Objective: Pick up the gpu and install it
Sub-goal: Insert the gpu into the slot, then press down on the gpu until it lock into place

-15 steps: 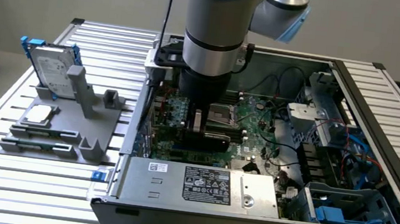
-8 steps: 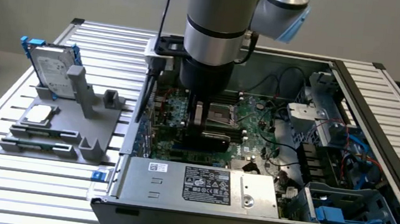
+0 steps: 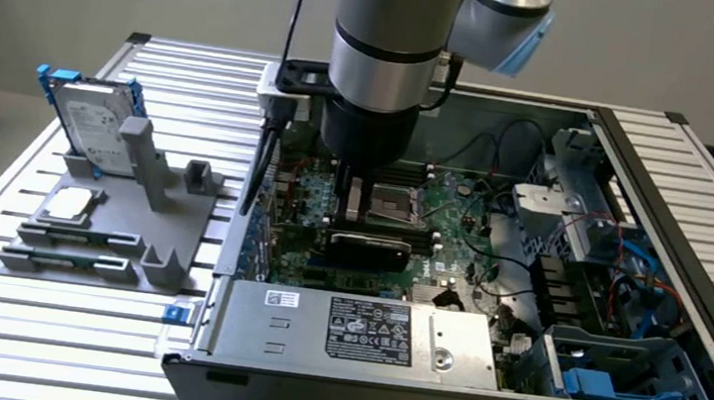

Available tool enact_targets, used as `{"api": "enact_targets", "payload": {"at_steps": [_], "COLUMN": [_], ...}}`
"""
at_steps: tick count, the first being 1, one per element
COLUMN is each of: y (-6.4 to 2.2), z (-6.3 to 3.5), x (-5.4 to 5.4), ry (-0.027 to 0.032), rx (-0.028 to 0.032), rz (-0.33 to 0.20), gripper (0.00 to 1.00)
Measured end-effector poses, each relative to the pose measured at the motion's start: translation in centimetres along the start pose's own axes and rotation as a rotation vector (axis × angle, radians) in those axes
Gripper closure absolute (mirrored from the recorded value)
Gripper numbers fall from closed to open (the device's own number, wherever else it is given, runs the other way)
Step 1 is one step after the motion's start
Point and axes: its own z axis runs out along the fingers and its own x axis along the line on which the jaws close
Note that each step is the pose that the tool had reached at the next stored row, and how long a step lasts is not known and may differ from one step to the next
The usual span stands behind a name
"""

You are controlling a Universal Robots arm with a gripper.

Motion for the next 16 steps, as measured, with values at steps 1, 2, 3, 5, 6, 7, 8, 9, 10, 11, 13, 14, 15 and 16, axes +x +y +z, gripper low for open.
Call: {"api": "enact_targets", "payload": {"at_steps": [1, 2, 3, 5, 6, 7, 8, 9, 10, 11, 13, 14, 15, 16], "y": [0.00, 0.00, 0.00, 0.00, 0.00, 0.00, 0.00, 0.00, 0.00, 0.00, 0.00, 0.00, -0.01, -0.02], "z": [0.00, 0.00, 0.00, 0.00, 0.00, 0.00, 0.00, 0.00, 0.00, 0.00, 0.00, 0.00, 0.01, 0.05], "x": [0.00, 0.00, 0.00, 0.00, 0.00, 0.00, 0.00, 0.00, 0.00, 0.00, 0.00, 0.00, -0.04, -0.05], "ry": [0.0000, 0.0000, 0.0001, 0.0001, 0.0001, 0.0001, 0.0001, 0.0001, 0.0001, 0.0000, 0.0000, 0.0000, 0.0000, 0.0000], "rx": [-0.0001, -0.0002, -0.0003, -0.0004, -0.0005, -0.0005, -0.0006, -0.0006, -0.0007, -0.0008, -0.0009, -0.0009, -0.0009, -0.0009], "rz": [0.000, 0.000, 0.000, 0.000, 0.000, 0.000, 0.000, 0.000, 0.000, 0.000, 0.000, 0.000, 0.000, 0.000], "gripper": [0.89, 0.89, 0.89, 0.89, 0.89, 0.89, 0.89, 0.89, 0.89, 0.89, 0.89, 0.89, 0.89, 0.89]}}
